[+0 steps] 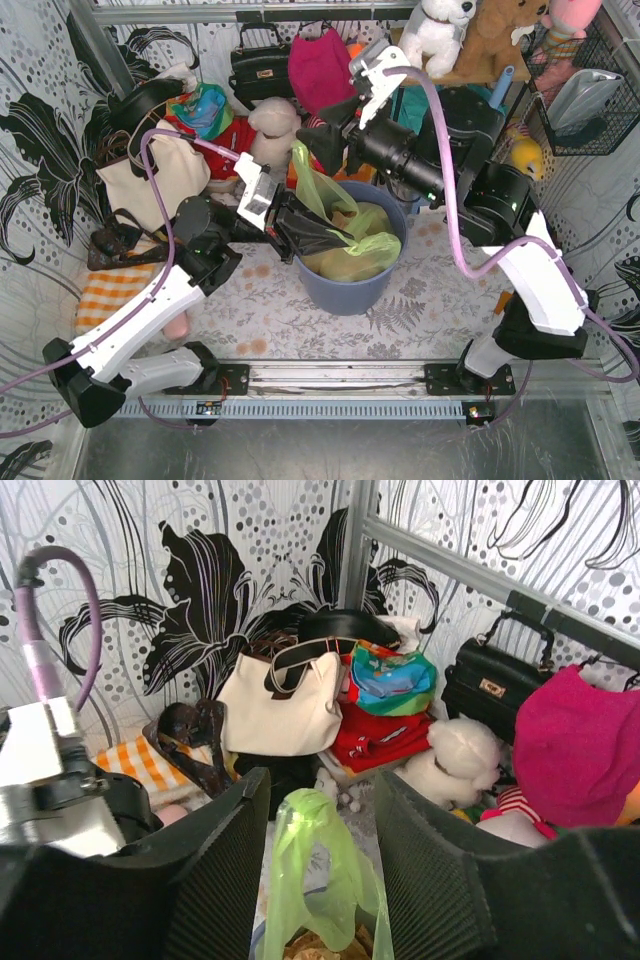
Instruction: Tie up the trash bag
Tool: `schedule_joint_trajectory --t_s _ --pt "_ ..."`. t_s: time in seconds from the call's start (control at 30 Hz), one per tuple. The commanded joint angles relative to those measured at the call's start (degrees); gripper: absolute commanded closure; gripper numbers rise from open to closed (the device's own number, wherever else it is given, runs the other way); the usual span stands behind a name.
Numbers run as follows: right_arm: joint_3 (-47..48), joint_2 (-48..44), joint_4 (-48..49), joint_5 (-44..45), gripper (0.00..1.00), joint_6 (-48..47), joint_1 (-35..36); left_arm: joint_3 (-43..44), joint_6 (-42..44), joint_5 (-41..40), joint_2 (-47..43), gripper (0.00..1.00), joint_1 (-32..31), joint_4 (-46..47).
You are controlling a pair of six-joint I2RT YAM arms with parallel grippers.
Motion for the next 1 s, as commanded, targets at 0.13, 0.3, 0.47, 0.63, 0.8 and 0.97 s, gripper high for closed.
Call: schedule_joint_trajectory --t_s 0.13,0.3,0.47,0.63,0.8,0.97 --pt "6.2 3.6 -8.3 -7.6 0.53 6.0 -4.5 -0.7 -0.9 0.1 -1.7 0.98 0.1 2.8" --pt "4.9 3.7 -8.6 -8.9 0.52 7.3 -4.6 -0.2 -0.9 0.1 -1.5 0.98 0.1 2.5" --pt "4.8 4.8 -8.5 -9.1 0.51 7.7 -4.7 0.0 -0.8 0.0 -1.5 0.98 0.1 1.9" --pt "4.8 5.1 -8.1 -7.9 0.55 7.4 -4.6 0.2 -0.6 -0.1 -1.7 0.98 0.1 1.4" --pt "5.9 7.5 -8.5 -7.5 0.57 7.5 -4.6 0.3 -0.4 -0.3 -1.8 0.98 0.1 1.3" --pt "5.7 7.5 -9.4 -6.9 0.57 8.1 -4.6 0.4 -0.1 -0.3 -1.7 0.98 0.1 0.6"
